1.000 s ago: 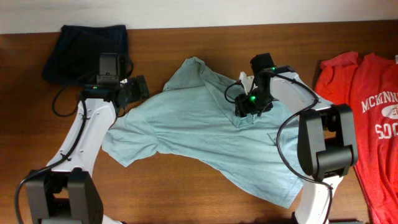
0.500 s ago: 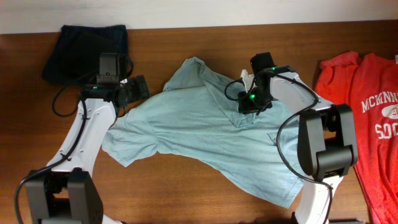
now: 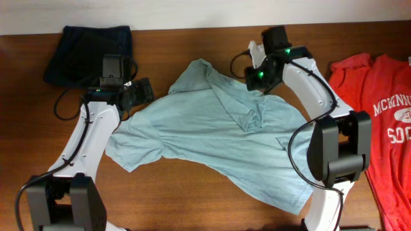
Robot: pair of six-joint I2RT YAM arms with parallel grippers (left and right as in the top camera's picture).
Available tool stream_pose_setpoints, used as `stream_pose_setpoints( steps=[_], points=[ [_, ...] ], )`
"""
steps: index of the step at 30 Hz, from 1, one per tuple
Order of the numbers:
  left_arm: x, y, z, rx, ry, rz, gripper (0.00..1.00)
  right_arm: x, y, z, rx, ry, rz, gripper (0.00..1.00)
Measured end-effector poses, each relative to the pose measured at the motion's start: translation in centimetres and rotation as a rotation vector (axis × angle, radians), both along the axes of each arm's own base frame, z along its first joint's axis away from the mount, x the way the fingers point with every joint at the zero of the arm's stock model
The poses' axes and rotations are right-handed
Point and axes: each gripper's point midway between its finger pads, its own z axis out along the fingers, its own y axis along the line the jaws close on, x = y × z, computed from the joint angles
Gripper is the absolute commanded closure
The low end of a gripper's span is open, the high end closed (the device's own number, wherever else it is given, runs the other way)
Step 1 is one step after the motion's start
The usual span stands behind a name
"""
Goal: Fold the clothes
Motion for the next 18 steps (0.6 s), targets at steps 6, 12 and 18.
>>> stream_pose_setpoints(
  steps=[6, 12, 18],
  points=[
    [0.0, 0.0, 0.0, 0.000, 0.000, 0.000, 0.01, -2.7, -1.5, -0.5, -0.064, 0.135, -0.075, 0.85],
    [0.0, 0.0, 0.0, 0.000, 0.000, 0.000, 0.01, -4.9, -2.4, -3.3, -0.099, 0.235, -0.144, 0.68],
    [0.0, 0.0, 0.0, 0.000, 0.000, 0.000, 0.01, -5.8, -2.7, -6.0, -0.106, 0.252, -0.161, 0.68]
  ],
)
